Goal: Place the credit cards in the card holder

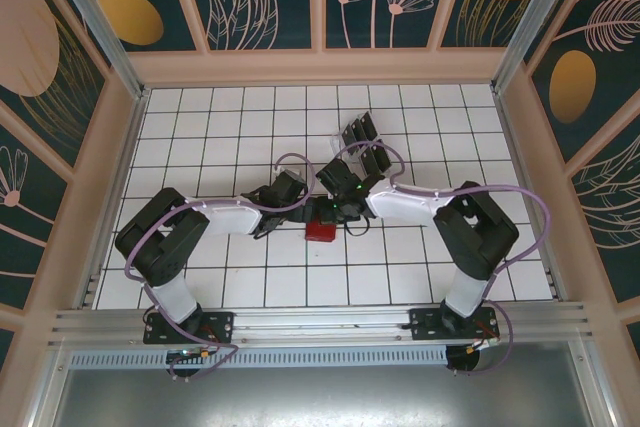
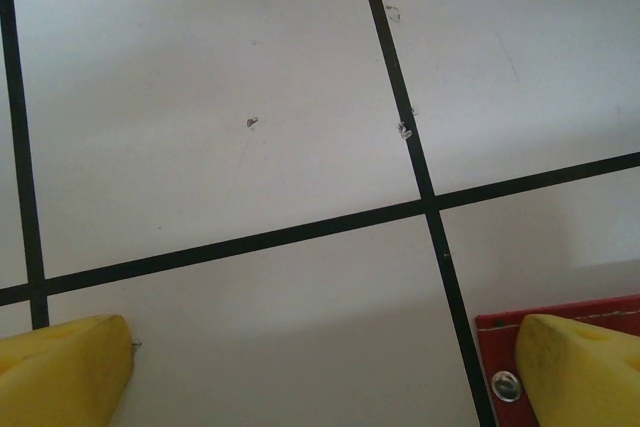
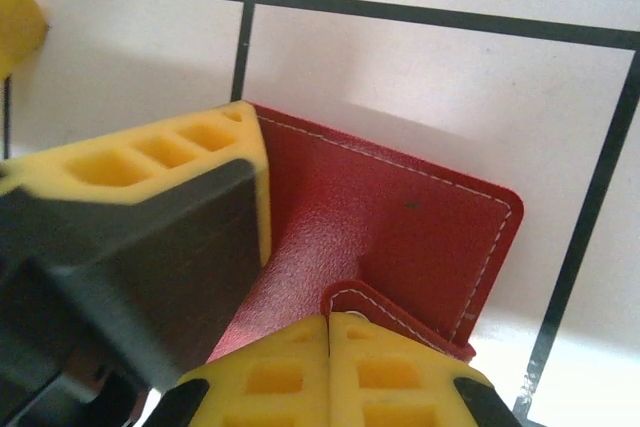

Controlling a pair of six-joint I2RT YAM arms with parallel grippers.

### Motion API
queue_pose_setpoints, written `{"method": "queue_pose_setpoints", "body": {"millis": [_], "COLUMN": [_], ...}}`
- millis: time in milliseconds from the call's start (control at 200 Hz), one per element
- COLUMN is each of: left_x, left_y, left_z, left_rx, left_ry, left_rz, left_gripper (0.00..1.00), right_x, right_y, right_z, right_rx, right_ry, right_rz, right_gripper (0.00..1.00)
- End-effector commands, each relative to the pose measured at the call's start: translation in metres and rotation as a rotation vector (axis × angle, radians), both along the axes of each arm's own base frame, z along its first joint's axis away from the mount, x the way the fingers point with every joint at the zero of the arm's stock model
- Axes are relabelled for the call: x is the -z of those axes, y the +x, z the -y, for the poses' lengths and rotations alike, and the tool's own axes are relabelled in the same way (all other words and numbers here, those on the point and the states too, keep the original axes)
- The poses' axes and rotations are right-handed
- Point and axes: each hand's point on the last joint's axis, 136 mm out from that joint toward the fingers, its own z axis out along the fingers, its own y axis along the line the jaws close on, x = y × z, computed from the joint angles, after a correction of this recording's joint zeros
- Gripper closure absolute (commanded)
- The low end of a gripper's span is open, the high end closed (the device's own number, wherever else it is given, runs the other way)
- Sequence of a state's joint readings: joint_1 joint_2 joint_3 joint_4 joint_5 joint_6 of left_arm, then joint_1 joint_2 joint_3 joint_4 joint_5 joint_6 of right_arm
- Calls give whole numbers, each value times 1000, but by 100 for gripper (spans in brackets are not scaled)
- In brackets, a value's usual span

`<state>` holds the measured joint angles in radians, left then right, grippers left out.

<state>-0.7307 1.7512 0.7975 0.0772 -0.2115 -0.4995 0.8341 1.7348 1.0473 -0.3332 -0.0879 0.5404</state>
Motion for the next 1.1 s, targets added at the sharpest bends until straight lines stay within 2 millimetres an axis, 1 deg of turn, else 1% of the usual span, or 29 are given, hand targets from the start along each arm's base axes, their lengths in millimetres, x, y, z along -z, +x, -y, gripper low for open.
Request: {"method": "queue_pose_setpoints", "body": {"millis": [0, 60, 100, 225, 345, 465, 616, 656, 666, 686, 771, 931, 1021, 1096], "left_x": [62, 62, 62, 59, 55, 52, 41, 43, 36, 33, 31, 38, 43, 45], "left_y": [-53, -54, -54, -55, -56, -59, -66, -70, -69, -70, -77, -96, -107, -114], "left_z": [-2, -3, -3, -3, 0, 0, -3, -6, -5, -6, -12, -26, -36, -39], "left_rx": [96, 96, 93, 90, 85, 68, 20, 5, 5, 0, -18, -53, -78, -81], "left_ry": [3, 4, 2, -7, -31, -56, -131, -138, -155, -166, -183, -197, -196, -193], "left_rz": [-257, -256, -256, -253, -259, -265, -256, -264, -249, -244, -244, -274, -283, -286], "left_gripper": [2, 1, 1, 2, 2, 2, 1, 2, 1, 2, 1, 1, 2, 2], "right_x": [-33, -37, -40, -51, -55, -53, -47, -44, -44, -42, -36, -29, -28, -25], "right_y": [0, -1, -1, -2, -3, -8, -14, -16, -17, -19, -21, -20, -14, -7], "right_z": [-10, -10, -10, -7, 2, 14, 28, 30, 31, 32, 36, 42, 44, 46], "right_rx": [7, 12, 17, 44, 89, 151, 217, 230, 233, 236, 251, 268, 282, 296], "right_ry": [62, 68, 68, 82, 83, 86, 105, 110, 111, 111, 114, 127, 162, 194], "right_rz": [14, 17, 22, 41, 52, 50, 47, 42, 41, 37, 31, 33, 40, 40], "right_gripper": [100, 100, 94, 84, 73, 66, 60, 59, 59, 58, 58, 57, 53, 51]}}
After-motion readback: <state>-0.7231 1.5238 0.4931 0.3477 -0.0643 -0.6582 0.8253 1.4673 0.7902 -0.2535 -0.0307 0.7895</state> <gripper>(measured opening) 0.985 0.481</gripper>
